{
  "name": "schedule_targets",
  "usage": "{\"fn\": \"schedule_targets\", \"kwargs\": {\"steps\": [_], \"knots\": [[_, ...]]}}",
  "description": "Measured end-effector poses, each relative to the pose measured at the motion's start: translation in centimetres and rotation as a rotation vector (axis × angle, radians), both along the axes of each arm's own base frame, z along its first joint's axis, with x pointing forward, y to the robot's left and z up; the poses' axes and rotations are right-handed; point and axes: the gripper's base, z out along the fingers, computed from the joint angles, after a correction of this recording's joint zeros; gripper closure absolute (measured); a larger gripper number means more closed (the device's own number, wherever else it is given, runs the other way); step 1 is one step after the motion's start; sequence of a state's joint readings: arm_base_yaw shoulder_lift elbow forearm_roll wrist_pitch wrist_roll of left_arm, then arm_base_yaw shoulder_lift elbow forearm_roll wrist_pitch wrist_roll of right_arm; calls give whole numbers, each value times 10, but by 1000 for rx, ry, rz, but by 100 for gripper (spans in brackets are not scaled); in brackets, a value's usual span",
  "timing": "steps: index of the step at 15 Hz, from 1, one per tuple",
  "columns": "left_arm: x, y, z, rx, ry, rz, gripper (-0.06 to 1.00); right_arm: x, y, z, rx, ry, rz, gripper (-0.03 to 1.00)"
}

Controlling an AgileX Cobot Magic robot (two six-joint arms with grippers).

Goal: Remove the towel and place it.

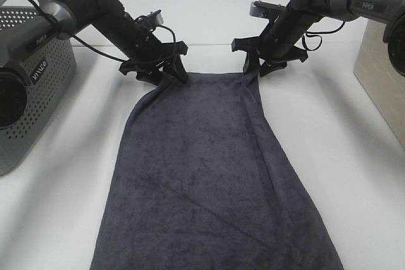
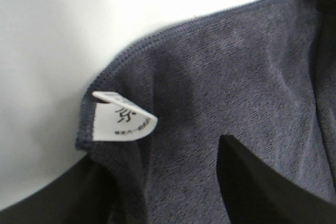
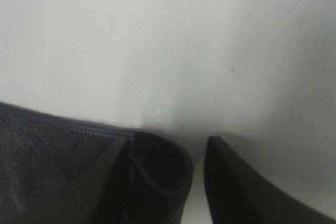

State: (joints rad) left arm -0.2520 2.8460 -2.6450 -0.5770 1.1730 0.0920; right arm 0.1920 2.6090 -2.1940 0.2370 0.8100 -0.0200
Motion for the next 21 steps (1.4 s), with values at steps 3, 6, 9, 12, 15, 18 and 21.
{"fn": "schedule_targets", "kwargs": {"steps": [3, 6, 9, 12, 15, 18, 21], "knots": [[0, 0, 0, 0, 0, 0, 40, -3, -3, -2, -48, 34, 24, 83], [0, 0, 0, 2, 0, 0, 42, -5, -6, -1, -82, 51, 42, 96], [1, 3, -3, 40, -14, -1, 67, -6, -7, -1, -114, 54, 88, 96], [4, 4, -5, 72, -65, -12, 93, -6, -7, -1, -147, 23, 198, 96], [9, 2, -3, 86, -127, -6, 93, -3, -7, 4, -181, -32, 268, 96], [14, 5, 2, 138, -191, -9, 93, 5, -8, 13, -223, -142, 327, 96], [16, 7, 2, 167, -214, -12, 93, 14, -7, 39, -240, -247, 362, 96]]}}
